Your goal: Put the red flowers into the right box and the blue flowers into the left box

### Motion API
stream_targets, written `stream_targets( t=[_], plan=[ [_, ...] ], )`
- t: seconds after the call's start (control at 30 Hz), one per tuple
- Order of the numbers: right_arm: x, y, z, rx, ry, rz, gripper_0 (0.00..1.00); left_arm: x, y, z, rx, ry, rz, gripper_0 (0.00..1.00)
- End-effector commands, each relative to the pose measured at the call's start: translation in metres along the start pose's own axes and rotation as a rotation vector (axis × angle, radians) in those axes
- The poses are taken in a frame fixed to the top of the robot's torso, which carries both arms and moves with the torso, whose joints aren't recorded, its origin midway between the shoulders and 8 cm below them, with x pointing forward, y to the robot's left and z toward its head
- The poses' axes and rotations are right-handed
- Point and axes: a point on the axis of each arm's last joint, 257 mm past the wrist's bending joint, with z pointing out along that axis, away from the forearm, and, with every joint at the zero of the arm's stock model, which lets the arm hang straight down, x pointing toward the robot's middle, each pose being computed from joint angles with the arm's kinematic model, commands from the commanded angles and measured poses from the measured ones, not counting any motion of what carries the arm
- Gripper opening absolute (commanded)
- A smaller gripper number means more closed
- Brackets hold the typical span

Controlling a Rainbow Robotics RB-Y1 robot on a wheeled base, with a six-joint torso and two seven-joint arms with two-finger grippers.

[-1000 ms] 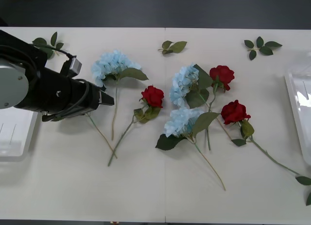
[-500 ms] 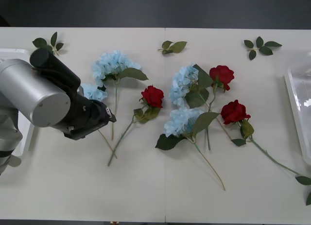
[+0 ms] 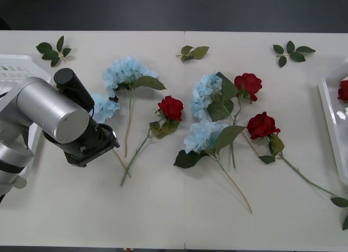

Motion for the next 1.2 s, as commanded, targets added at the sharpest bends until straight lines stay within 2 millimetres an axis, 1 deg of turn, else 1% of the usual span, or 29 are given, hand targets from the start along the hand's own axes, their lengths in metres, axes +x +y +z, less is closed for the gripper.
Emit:
stream_targets(
  t=[0.03,0.17,0.23,0.3,0.4,0.47,0.5,0.53,0.57,0.6,0.63,0.67,0.7,0.73,0.77,0.83,0.9,0.93,0.97,1.03,1.13,1.2],
  plan=[
    [-0.024,-0.002,-0.010,-0.008,-0.018,-0.062,1.00,-0.027,-0.012,-0.007,0.031,-0.045,-0.044,1.00],
    [-0.039,0.017,-0.015,-0.062,-0.017,-0.110,1.00,-0.036,-0.013,0.001,0.030,-0.053,-0.054,1.00],
    [-0.048,0.024,-0.019,-0.083,-0.016,-0.129,1.00,-0.039,-0.013,0.003,0.019,-0.064,-0.046,1.00],
    [-0.065,0.035,-0.025,-0.116,-0.024,-0.153,1.00,-0.043,-0.011,0.010,0.001,-0.072,-0.044,1.00],
    [-0.083,0.050,-0.030,-0.148,-0.024,-0.202,1.00,-0.046,-0.013,0.018,0.000,-0.078,-0.042,1.00],
    [-0.103,0.066,-0.035,-0.168,-0.028,-0.277,1.00,-0.048,-0.015,0.024,0.004,-0.084,-0.035,1.00],
    [-0.106,0.071,-0.036,-0.175,-0.028,-0.291,1.00,-0.048,-0.016,0.025,0.005,-0.087,-0.031,1.00],
    [-0.115,0.082,-0.039,-0.186,-0.031,-0.316,1.00,-0.048,-0.016,0.028,0.005,-0.089,-0.026,1.00],
    [-0.120,0.092,-0.042,-0.192,-0.031,-0.339,1.00,-0.049,-0.015,0.030,0.004,-0.093,-0.023,1.00],
    [-0.123,0.098,-0.044,-0.195,-0.031,-0.353,1.00,-0.048,-0.016,0.031,0.006,-0.094,-0.018,1.00],
    [-0.128,0.112,-0.048,-0.204,-0.033,-0.384,1.00,-0.049,-0.015,0.033,0.006,-0.099,-0.012,1.00],
    [-0.130,0.124,-0.051,-0.209,-0.030,-0.410,1.00,-0.050,-0.015,0.034,0.005,-0.106,-0.005,1.00],
    [-0.132,0.132,-0.053,-0.212,-0.031,-0.424,1.00,-0.050,-0.015,0.035,0.003,-0.110,-0.003,1.00],
    [-0.133,0.145,-0.057,-0.217,-0.022,-0.449,1.00,-0.051,-0.014,0.036,0.000,-0.114,0.002,1.00],
    [-0.132,0.150,-0.058,-0.218,-0.016,-0.458,1.00,-0.051,-0.015,0.037,0.002,-0.113,0.000,1.00],
    [-0.129,0.170,-0.062,-0.223,0.004,-0.489,1.00,-0.052,-0.015,0.039,0.004,-0.115,0.004,1.00],
    [-0.126,0.177,-0.064,-0.222,0.019,-0.501,1.00,-0.052,-0.014,0.041,0.004,-0.114,0.007,1.00],
    [-0.123,0.187,-0.065,-0.217,0.032,-0.516,1.00,-0.052,-0.015,0.043,0.007,-0.116,0.008,1.00],
    [-0.123,0.187,-0.065,-0.217,0.032,-0.516,1.00,-0.052,-0.015,0.043,0.007,-0.116,0.008,1.00],
    [-0.114,0.202,-0.063,-0.203,0.064,-0.520,1.00,-0.053,-0.014,0.045,0.009,-0.117,0.012,1.00],
    [-0.108,0.213,-0.058,-0.180,0.086,-0.515,1.00,-0.054,-0.012,0.047,0.006,-0.116,0.013,1.00],
    [-0.106,0.215,-0.055,-0.153,0.090,-0.539,1.00,-0.054,-0.012,0.048,0.004,-0.116,0.015,0.98]
  ],
)
